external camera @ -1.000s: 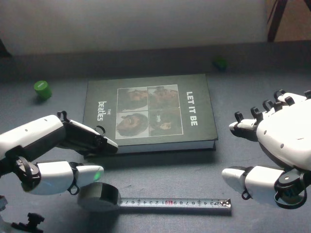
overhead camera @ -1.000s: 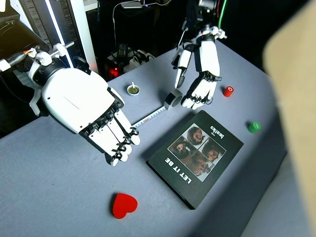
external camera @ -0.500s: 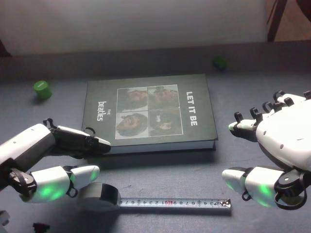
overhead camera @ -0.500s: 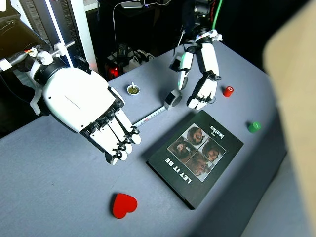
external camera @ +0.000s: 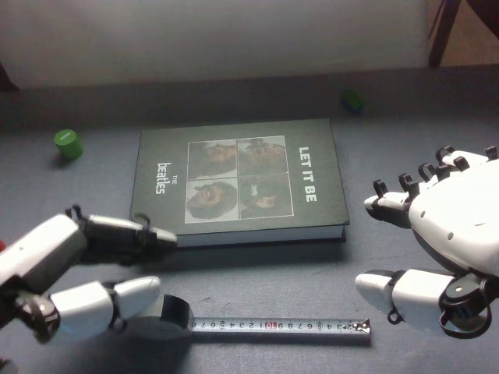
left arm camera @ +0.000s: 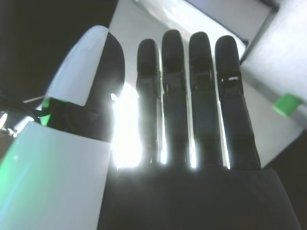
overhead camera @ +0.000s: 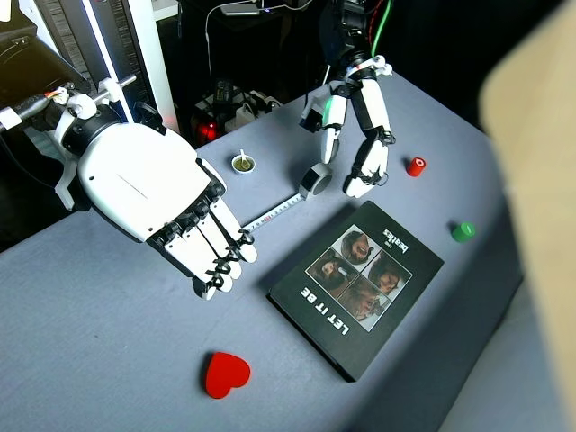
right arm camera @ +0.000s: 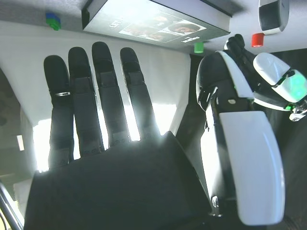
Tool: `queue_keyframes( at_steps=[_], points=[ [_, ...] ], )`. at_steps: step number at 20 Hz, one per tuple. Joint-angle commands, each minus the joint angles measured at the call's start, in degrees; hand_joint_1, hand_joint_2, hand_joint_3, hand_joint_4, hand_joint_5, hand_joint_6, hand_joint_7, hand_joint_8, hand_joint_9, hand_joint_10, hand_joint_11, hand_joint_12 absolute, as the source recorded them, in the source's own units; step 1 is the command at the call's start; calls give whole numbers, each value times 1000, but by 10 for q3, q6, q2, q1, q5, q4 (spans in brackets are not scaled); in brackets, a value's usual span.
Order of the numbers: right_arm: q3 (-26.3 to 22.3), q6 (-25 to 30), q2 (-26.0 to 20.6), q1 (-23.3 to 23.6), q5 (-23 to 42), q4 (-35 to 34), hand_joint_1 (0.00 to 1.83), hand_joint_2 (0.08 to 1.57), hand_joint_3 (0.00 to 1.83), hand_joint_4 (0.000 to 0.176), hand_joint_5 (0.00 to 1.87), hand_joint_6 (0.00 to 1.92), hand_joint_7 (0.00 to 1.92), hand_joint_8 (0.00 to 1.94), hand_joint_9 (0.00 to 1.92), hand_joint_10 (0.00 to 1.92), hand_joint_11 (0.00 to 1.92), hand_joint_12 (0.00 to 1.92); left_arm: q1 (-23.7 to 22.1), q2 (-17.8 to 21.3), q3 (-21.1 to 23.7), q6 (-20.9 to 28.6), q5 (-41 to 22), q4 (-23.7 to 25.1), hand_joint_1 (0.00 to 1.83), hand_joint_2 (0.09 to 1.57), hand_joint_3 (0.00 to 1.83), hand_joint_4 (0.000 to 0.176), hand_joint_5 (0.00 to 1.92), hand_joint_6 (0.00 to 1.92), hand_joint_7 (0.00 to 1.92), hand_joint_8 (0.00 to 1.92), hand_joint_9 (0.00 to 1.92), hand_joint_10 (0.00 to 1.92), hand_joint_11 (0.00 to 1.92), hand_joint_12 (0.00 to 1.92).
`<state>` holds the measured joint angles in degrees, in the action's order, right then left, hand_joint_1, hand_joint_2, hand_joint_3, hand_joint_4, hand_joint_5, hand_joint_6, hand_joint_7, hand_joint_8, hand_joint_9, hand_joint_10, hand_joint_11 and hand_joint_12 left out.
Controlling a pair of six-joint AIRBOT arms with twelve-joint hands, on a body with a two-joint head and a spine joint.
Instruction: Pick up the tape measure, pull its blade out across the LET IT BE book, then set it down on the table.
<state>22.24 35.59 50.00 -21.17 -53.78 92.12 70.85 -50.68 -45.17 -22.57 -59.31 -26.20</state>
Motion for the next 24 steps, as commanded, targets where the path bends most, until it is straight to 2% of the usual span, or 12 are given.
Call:
queue_keyframes(
  at_steps=[1, 4, 10, 24],
  points=[
    [-1, -2, -2, 2, -15, 45, 127, 1218, 1, 24, 365, 6, 456, 0, 432, 0, 145, 965, -2, -5, -1, 2, -78, 7, 932, 1204, 0, 0, 788, 14, 789, 4, 697, 1, 397, 704],
    [-1, -3, -2, 2, -14, 45, 138, 1206, 0, 14, 386, 4, 528, 5, 481, 9, 124, 953, 11, -9, 3, -1, -93, 7, 941, 1207, 1, 0, 789, 9, 782, 0, 688, 0, 403, 706],
    [-1, -4, -2, 2, -13, 45, 130, 1213, 2, 16, 378, 0, 509, 0, 487, 7, 173, 975, 42, -13, 17, -11, -125, 13, 942, 1206, 0, 0, 808, 12, 780, 1, 680, 0, 410, 706],
    [-1, -5, -2, 2, -12, 45, 129, 1220, 2, 14, 393, 4, 525, 5, 480, 1, 146, 962, 49, -33, 19, -41, -126, 11, 975, 1178, 0, 0, 840, 8, 812, 5, 716, 9, 436, 711]
  ],
)
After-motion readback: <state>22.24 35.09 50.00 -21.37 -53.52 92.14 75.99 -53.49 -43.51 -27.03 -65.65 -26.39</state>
